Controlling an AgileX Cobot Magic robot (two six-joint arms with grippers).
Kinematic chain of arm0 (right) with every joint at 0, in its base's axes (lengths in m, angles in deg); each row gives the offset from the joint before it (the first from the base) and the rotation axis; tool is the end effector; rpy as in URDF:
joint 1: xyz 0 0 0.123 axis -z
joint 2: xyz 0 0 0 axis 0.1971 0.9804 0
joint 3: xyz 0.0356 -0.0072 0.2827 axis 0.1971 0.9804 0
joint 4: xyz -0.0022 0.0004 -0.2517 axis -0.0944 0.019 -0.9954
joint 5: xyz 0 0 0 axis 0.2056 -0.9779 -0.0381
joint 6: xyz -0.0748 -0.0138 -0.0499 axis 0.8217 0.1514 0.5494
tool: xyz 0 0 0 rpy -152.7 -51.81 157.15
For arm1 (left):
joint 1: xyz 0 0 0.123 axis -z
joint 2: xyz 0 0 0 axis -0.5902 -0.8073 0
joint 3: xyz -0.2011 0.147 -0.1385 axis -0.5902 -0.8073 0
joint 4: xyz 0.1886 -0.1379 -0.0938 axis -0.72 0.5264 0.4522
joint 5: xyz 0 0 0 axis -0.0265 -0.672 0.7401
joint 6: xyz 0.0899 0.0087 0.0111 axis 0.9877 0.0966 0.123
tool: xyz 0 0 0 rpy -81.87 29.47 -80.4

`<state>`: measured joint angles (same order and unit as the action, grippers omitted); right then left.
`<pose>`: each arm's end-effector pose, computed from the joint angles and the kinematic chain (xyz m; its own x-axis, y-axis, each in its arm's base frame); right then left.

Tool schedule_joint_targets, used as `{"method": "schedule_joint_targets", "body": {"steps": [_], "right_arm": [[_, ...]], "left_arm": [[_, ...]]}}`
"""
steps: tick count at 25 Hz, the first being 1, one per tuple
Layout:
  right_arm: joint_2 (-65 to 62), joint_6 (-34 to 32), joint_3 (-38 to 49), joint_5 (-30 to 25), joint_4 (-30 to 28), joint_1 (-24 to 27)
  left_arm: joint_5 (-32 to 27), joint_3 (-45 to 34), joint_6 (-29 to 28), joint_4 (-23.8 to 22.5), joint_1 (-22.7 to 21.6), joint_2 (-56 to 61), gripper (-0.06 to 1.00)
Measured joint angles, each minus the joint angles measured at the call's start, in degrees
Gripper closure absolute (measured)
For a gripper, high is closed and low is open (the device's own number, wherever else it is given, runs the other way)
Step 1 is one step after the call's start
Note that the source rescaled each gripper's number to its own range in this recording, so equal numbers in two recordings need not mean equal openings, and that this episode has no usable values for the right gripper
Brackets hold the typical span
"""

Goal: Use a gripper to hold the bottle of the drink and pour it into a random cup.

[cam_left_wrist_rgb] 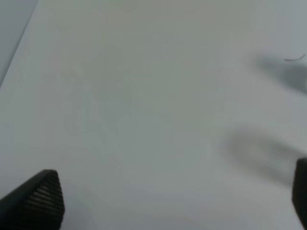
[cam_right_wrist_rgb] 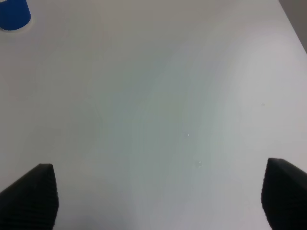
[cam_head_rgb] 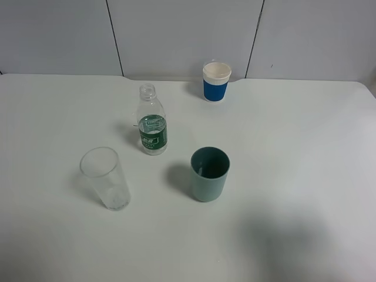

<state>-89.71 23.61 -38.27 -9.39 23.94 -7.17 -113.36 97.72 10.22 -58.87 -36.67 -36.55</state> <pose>-0.0028 0.0009 0.2704 -0.4769 0.0198 -0.8787 0.0580 0.9983 -0.0089 -0.0063 0.0038 0.2792 -0.4419 -0.0119 -0.8970 -0.0503 0.9987 0.0115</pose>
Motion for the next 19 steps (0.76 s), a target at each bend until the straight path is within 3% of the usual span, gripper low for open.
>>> {"method": "schedule_joint_targets", "body": {"steps": [19], "right_arm": [[0.0,0.0,0.0,0.0,0.0,0.0]], "left_arm": [[0.0,0.0,0.0,0.0,0.0,0.0,0.03]]}}
